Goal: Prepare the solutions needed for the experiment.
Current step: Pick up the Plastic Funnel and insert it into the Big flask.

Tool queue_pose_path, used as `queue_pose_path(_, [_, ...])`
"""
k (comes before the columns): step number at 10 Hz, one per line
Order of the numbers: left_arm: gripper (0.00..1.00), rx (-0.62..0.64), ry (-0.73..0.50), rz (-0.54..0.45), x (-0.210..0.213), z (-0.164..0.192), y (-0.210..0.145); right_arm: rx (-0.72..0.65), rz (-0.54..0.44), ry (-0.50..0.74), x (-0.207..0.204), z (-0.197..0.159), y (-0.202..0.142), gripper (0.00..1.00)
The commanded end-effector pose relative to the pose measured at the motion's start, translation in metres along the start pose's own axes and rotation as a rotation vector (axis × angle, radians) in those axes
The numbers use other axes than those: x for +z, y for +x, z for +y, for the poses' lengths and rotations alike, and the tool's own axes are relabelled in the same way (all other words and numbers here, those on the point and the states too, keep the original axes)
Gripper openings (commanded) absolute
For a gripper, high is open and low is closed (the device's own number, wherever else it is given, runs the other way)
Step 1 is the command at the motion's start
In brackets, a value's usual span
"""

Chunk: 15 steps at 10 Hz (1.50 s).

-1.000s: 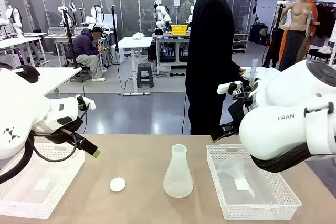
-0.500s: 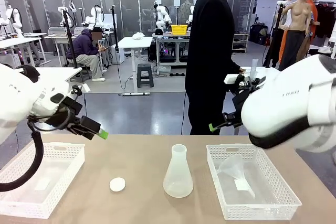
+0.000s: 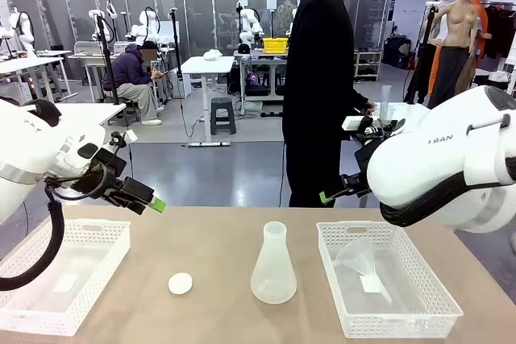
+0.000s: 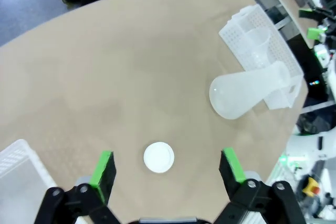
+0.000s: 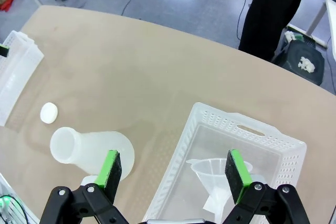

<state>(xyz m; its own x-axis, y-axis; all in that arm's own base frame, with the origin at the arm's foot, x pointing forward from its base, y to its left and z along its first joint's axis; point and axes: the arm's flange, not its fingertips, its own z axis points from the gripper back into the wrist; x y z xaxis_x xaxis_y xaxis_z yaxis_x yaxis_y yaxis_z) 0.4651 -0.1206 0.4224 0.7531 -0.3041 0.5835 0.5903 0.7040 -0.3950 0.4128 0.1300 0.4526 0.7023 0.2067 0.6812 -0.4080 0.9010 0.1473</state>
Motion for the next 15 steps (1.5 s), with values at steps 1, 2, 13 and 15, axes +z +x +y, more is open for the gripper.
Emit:
queue_pose_path(1, [1.0,0.122,-0.207,-0.008,-0.002,0.028,0.008,-0.057,-0.015,0.148,-0.008,-0.012,0.006,1.0])
queue_pose_path(2, [1.0,0.181,-0.27,-0.033,-0.002,0.047,0.012,-0.106,-0.017,0.239,-0.011,-0.022,0.008,1.0])
queue_pose_path(13, [1.0,0.485,-0.975,-0.098,0.038,0.1,-0.014,-0.463,-0.039,0.911,-0.026,-0.087,-0.013,1.0])
queue_pose_path(15, [1.0,0.513,-0.956,-0.123,0.039,0.102,-0.013,-0.528,-0.059,0.954,-0.028,-0.091,-0.011,1.0])
